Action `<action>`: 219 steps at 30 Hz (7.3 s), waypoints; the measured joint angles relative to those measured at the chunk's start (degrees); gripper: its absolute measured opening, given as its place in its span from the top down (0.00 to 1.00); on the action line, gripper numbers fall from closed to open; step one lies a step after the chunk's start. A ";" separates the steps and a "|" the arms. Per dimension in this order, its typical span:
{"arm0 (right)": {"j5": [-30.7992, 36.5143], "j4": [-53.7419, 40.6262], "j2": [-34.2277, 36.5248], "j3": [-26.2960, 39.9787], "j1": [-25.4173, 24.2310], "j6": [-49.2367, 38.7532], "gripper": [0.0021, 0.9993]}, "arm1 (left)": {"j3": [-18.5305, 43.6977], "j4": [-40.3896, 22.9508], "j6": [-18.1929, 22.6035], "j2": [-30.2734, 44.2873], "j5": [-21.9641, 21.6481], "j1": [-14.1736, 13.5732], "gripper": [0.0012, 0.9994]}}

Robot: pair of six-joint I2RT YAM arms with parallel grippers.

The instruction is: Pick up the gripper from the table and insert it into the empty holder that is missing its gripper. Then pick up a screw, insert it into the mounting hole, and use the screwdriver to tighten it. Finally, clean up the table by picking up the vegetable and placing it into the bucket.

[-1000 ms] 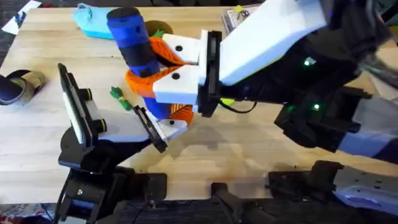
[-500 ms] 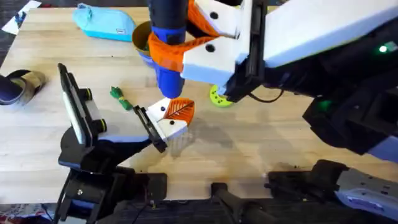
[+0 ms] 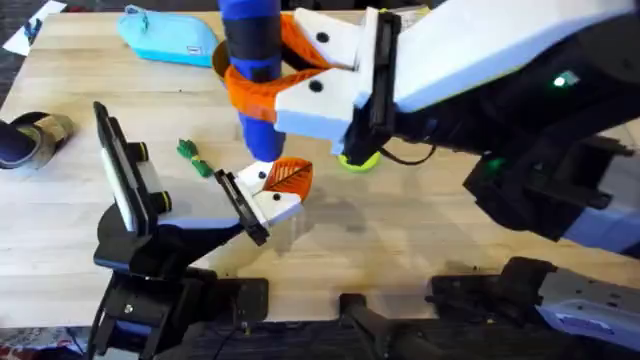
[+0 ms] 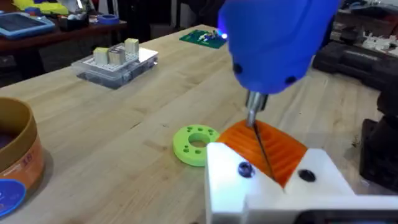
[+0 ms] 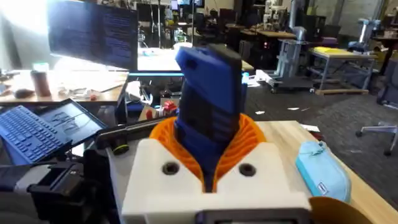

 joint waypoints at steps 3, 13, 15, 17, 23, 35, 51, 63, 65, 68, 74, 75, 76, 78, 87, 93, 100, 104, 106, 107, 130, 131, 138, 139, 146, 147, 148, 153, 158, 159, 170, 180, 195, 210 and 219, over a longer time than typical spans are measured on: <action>-0.06 1.55 1.18 0.01 1.25 0.00 0.96 | 0.00 0.00 0.00 0.00 0.00 0.00 0.99; -0.26 1.69 2.71 -0.01 2.00 0.00 0.96 | 0.00 0.00 0.00 0.00 0.00 0.00 0.99; -0.28 1.56 2.71 -0.01 2.00 0.00 0.96 | 0.00 0.00 0.00 0.00 0.00 0.00 0.99; -0.26 1.47 2.71 -0.01 2.00 0.00 0.96 | 0.00 0.00 0.00 0.00 0.00 0.00 0.99; -0.26 1.18 2.72 -0.01 2.00 -0.79 0.96 | 0.00 0.00 0.00 0.00 0.00 0.00 0.99; -0.30 1.21 3.43 -0.01 2.00 -1.68 0.96 | 0.00 0.00 0.00 0.00 0.00 0.00 0.99; -0.28 0.30 3.41 -0.01 2.00 -1.68 0.96 | 0.00 0.00 0.00 0.00 0.00 0.00 0.99; -0.30 2.48 3.41 -0.01 2.00 -1.66 0.96 | 0.00 0.00 0.00 0.00 0.00 0.00 0.99; -0.32 2.57 3.41 -0.01 2.00 -1.66 0.96 | 0.00 0.00 0.00 0.00 0.00 0.00 0.99; -0.30 2.46 3.41 -0.01 2.00 -1.66 0.96 | 0.00 0.00 0.00 0.00 0.00 0.00 0.99; -0.34 1.23 3.41 -0.01 2.00 -1.49 0.96 | 0.00 0.00 0.00 0.00 0.00 0.00 0.99; -0.34 1.26 3.41 -0.01 2.00 -1.49 0.96 | 0.00 0.00 0.00 -0.02 0.00 0.00 0.99; -0.43 1.24 3.41 -0.01 2.00 -1.44 0.96 | 0.00 0.00 0.00 0.00 0.00 0.00 0.99; -0.43 1.21 3.41 -0.01 2.00 -1.23 0.96 | 0.00 0.00 0.00 0.00 0.00 0.00 0.99; -0.43 1.17 3.41 -0.01 2.00 -0.81 0.96 | 0.00 0.00 0.00 -0.02 0.00 0.00 0.99; -0.43 0.50 3.41 -0.01 2.00 -0.81 0.96 | 0.00 0.00 0.00 0.00 0.00 0.00 0.99; -0.43 0.54 3.95 -0.01 2.00 -0.57 0.96 | 0.00 -0.02 -0.02 0.00 0.00 0.00 0.99; -0.43 0.51 3.95 -0.01 2.00 -0.39 0.96 | 0.00 0.00 -0.02 0.00 0.00 0.00 0.99; -0.43 0.51 3.95 -0.01 2.00 -0.39 0.96 | 0.00 -0.02 -0.02 0.00 0.00 0.00 0.99; -0.43 0.50 3.94 -0.01 2.00 -0.39 0.96 | 0.00 -0.02 -0.02 0.00 0.00 0.00 0.99; -0.45 0.83 3.99 -0.02 2.00 -0.27 0.96 | 0.00 0.00 0.02 0.00 0.02 0.00 0.99; -0.59 1.67 4.18 -0.14 2.00 -0.17 0.96 | 0.02 0.05 0.02 -0.02 0.01 0.00 0.99; -0.94 14.62 4.88 -0.53 0.29 0.04 0.96 | 0.02 0.00 0.00 -0.02 -0.01 0.00 0.99; -0.96 15.33 4.75 -0.53 -0.04 0.04 0.96 | 0.02 0.00 0.00 -0.02 -0.01 0.00 0.99; -1.29 12.31 4.59 -0.53 -1.25 -0.01 0.96 | 0.02 0.00 0.00 -0.02 0.00 0.00 0.99; -1.42 12.35 4.59 -0.53 -1.93 -0.13 0.96 | 0.02 0.00 0.00 -0.02 0.00 0.00 0.99; -1.47 12.39 4.59 -0.53 -2.88 -0.28 0.96 | 0.02 0.00 0.00 -0.02 0.00 0.00 0.99; -1.48 9.55 4.59 -0.51 -10.64 -0.86 0.96 | 0.02 0.00 0.00 -0.02 0.00 0.00 0.99; -0.94 -2.40 4.59 -0.48 -20.79 -1.76 0.96 | 0.02 0.00 0.00 -0.02 0.00 0.00 0.99; -0.82 -6.06 4.59 -0.42 -22.75 -2.81 0.96 | 0.02 0.00 0.02 -0.02 0.00 0.00 0.99; 9.18 -44.62 4.59 -0.75 -29.19 -44.01 0.96 | 0.02 0.00 0.00 -0.02 0.00 0.00 0.99; 22.92 -57.89 10.49 -0.73 -29.41 -67.39 0.96 | 0.02 0.00 0.00 -0.02 0.00 0.00 0.99; 33.29 -49.77 22.12 0.27 -29.93 -62.83 0.96 | 0.02 -0.01 0.00 -0.01 0.00 0.00 0.99; 35.24 -43.07 24.99 2.68 -31.75 -50.23 0.01 | 0.02 0.00 0.00 -0.01 -0.01 0.00 0.99; 33.37 -58.17 17.70 2.83 -30.82 -38.94 0.00 | 0.02 -0.01 0.00 -0.02 0.00 0.00 0.99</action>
